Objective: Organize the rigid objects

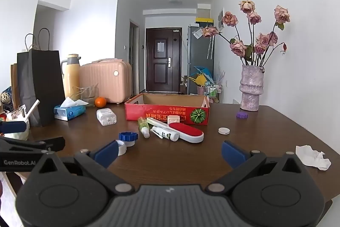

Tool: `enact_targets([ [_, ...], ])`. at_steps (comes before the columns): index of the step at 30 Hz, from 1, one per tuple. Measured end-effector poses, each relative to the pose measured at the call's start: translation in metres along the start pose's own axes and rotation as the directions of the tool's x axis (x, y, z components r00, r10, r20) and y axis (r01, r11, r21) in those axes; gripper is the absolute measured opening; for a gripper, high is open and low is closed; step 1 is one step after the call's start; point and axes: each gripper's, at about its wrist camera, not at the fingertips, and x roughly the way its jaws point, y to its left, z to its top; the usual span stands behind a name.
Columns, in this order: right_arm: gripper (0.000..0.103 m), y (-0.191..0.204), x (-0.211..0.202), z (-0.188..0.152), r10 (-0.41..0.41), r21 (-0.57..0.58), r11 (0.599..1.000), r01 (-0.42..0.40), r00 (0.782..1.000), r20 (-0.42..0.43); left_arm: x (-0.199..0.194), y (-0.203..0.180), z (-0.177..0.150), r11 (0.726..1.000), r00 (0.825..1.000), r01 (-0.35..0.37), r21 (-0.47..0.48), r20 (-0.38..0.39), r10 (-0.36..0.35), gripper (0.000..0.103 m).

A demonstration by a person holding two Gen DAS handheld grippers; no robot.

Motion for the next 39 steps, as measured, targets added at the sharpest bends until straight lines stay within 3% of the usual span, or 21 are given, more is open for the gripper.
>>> enact_targets([
  [39, 0.103, 0.0006, 0.0022, -0.0045, -0.005, -0.006, 1.000, 0.005, 1.000, -0.001, 0.0022, -0.0008, -0.0013, 1.000, 1.000, 0.006, -0.016, -0.004, -0.006, 0.103],
])
